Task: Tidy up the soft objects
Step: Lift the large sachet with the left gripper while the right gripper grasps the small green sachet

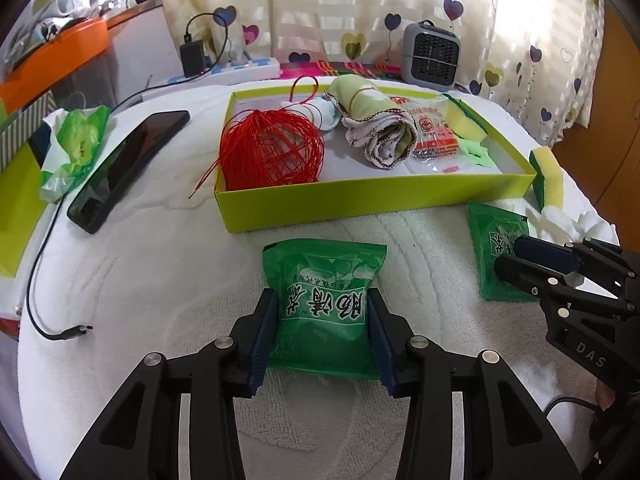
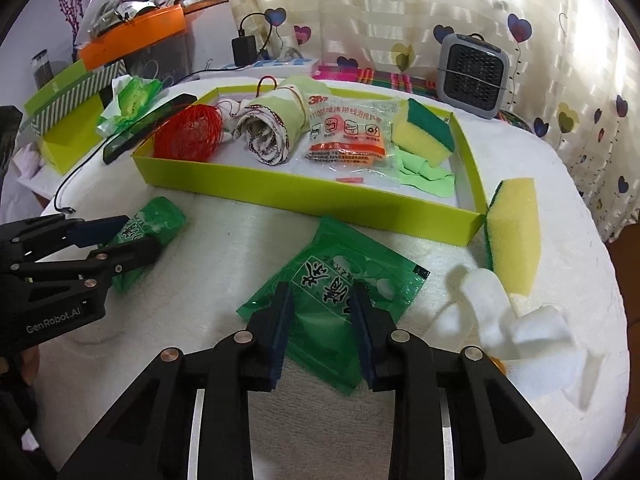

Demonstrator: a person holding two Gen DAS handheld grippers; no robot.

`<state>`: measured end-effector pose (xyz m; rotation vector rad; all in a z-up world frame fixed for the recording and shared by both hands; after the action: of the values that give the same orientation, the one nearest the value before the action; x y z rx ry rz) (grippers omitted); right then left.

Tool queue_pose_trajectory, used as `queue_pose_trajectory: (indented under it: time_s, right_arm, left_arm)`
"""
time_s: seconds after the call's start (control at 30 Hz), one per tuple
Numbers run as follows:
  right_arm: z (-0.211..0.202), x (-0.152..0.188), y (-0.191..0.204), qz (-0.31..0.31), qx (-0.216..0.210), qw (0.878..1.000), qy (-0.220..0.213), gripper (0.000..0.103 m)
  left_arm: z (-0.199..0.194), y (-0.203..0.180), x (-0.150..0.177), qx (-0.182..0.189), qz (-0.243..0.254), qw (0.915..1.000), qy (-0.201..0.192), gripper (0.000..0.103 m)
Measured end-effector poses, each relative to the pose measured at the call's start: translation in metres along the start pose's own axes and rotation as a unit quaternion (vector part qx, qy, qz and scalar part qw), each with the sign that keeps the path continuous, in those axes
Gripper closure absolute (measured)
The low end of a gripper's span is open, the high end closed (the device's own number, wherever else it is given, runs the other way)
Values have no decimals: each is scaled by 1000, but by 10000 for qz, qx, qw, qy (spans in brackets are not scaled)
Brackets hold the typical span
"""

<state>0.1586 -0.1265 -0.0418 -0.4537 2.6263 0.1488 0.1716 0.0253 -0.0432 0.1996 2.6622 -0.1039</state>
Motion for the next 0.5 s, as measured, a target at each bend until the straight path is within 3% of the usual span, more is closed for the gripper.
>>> queue_pose_trajectory:
  time_s: [0.13,0.2,0.27,0.33,0.43,0.5]
  right_arm:
    - [-2,1,0,42,-113,9999,-9,73]
    - [-7,-2,-2,161,-458,9988,-78,71]
    - [-15,-7,-7,420,-682,9965,-245,60]
    - [-27,-12,-8,527,-840,9936,-543,39]
    - [-44,-20,0,604,-1265,9859,-912,36]
    - [-36,-23,0,748,-1116,9884,-708,36]
  left_arm:
    - [0,0,0,5,-1,10000,-6,61]
    - [0,0,0,-3,2,10000,-4,61]
    - [0,0,0,2,0,10000,-7,61]
    - [0,0,0,2,-4,10000,-8,60]
    - [0,1,1,8,-2,10000,-6,60]
    - [0,1,1,28,-17,10000,-10,60]
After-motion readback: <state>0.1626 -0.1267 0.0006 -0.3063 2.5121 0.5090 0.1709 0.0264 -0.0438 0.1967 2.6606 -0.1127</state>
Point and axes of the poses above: each gripper's, at about its wrist camera, not at the fingertips, and z roughly the way its jaws point, y to its left, x to its underside, the point moved 7 cm from there along z, roughly the way its jaws point, and after that the axes turned 11 degrees about y, right-handed, at the moved point
